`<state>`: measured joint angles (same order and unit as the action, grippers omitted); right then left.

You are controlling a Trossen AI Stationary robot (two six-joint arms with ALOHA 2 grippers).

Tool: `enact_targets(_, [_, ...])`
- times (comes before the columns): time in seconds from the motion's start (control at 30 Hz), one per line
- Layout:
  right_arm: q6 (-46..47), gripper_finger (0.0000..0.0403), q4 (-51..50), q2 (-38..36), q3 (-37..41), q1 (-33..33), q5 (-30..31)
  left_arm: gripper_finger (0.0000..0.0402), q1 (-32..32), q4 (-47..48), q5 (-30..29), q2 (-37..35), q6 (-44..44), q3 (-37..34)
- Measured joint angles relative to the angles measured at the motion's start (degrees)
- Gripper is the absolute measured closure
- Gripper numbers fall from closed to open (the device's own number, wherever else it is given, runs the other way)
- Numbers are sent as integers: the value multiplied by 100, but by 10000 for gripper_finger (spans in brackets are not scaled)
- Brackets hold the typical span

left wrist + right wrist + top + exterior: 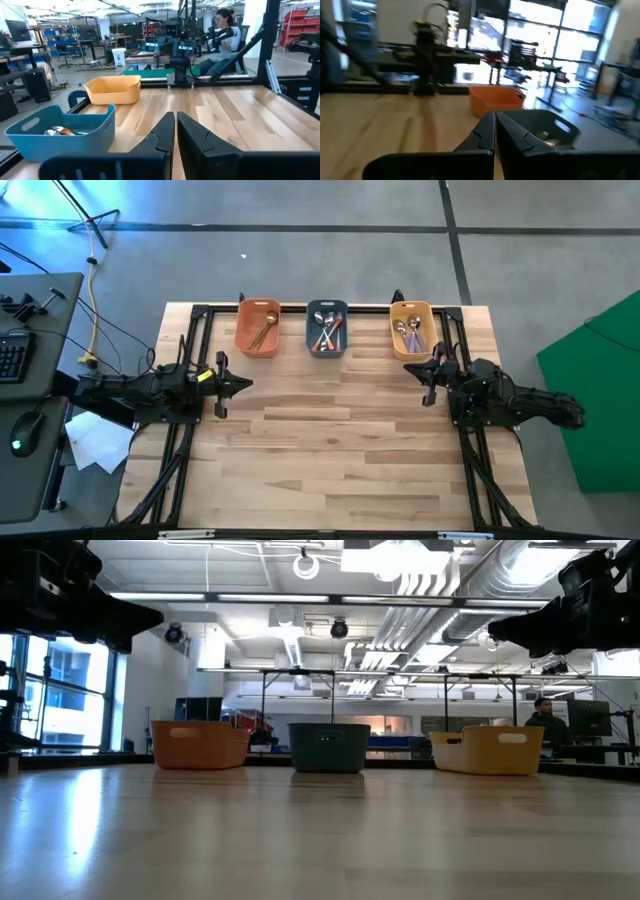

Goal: Sort silverware by color (type)
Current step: Return to Home Position

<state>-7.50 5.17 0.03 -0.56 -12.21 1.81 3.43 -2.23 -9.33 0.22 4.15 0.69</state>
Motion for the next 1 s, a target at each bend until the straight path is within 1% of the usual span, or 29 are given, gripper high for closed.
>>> enact_targets(0.13, [36, 403, -243, 1, 0, 1, 647, 392, 5, 47, 37, 50, -110, 2])
enact_targets(0.17, [77, 403, -284, 5, 0, -4, 719, 392, 1, 54, 40, 36, -110, 2])
enact_targets(0.23, [119, 403, -281, 15, 0, -9, 713, 392, -3, 20, -40, 55, -101, 2])
enact_targets(0.33, [257, 403, -283, 24, 1, -9, 661, 392, -32, -8, -372, 105, -145, 2])
enact_targets(0.4, [414, 403, -283, 24, 2, -9, 662, 392, -77, -50, -478, 147, -241, 2])
enact_targets(0.63, [379, 403, -284, 27, 4, -9, 647, 392, -158, -34, -480, 248, 237, 2])
enact_targets(1.0, [364, 403, -284, 27, 4, -9, 631, 392, -158, -36, -478, 250, 149, 2])
